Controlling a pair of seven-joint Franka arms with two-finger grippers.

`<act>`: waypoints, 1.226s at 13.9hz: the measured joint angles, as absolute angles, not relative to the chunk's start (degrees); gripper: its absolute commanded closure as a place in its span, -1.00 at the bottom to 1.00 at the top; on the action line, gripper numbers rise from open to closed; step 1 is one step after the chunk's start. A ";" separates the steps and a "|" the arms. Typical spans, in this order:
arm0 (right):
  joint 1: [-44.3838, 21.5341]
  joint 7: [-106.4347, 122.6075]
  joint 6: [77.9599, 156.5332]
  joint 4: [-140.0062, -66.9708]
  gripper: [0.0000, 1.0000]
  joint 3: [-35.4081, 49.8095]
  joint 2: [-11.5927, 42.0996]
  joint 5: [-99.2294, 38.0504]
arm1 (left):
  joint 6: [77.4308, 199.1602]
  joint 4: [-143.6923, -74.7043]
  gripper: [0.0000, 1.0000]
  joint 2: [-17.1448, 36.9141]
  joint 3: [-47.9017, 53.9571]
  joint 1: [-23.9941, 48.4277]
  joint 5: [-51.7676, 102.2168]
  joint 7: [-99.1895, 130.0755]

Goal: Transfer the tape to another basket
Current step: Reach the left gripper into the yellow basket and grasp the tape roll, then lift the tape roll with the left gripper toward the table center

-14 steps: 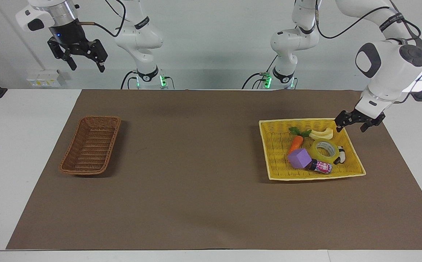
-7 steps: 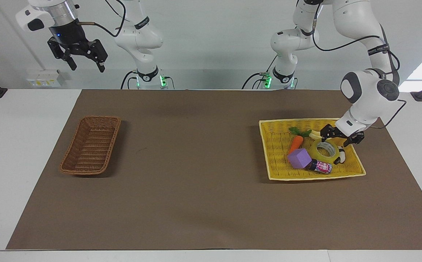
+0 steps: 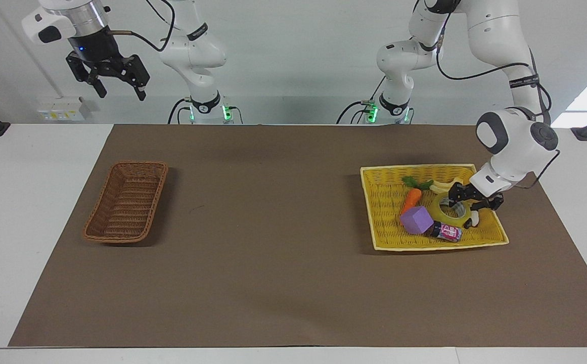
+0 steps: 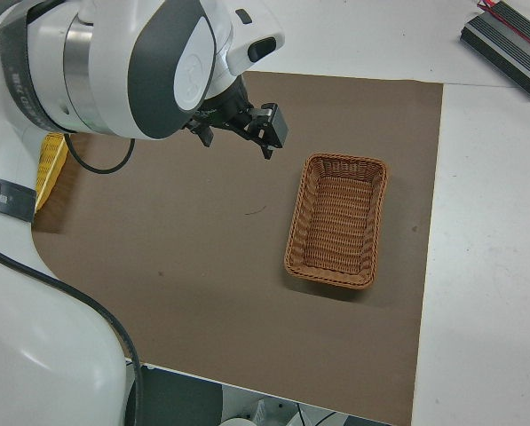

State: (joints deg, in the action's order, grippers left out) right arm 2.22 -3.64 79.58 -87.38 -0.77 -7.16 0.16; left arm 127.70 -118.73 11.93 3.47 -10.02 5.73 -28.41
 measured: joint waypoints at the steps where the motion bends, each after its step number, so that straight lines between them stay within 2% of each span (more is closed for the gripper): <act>1: 2.22 -3.64 79.58 -87.38 -1.00 -0.77 -7.16 0.16 | 127.79 -118.85 1.00 12.00 3.57 -10.01 5.77 -28.41; 6: 2.22 -3.64 79.58 -87.38 -1.00 -0.77 -7.16 0.16 | 127.22 -117.74 1.00 12.03 4.10 -9.95 6.45 -28.28; 10: 2.22 -3.64 79.58 -87.38 -1.00 -0.77 -7.16 0.16 | 117.99 -110.79 1.00 10.95 4.06 -9.97 6.72 -27.65; 14: 2.22 -3.64 79.58 -87.38 -1.00 -0.77 -7.16 0.16 | 111.29 -107.20 1.00 5.68 4.92 -9.63 7.04 -16.25; 17: 2.22 -3.64 79.58 -87.38 -1.00 -0.77 -7.16 0.16 | 108.75 -107.15 1.00 2.28 5.79 -5.90 7.68 -4.00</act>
State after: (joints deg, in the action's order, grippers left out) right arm 2.22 -3.64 79.58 -87.38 -0.77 -7.16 0.16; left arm 108.75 -107.15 2.28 5.79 -5.90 7.68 -4.00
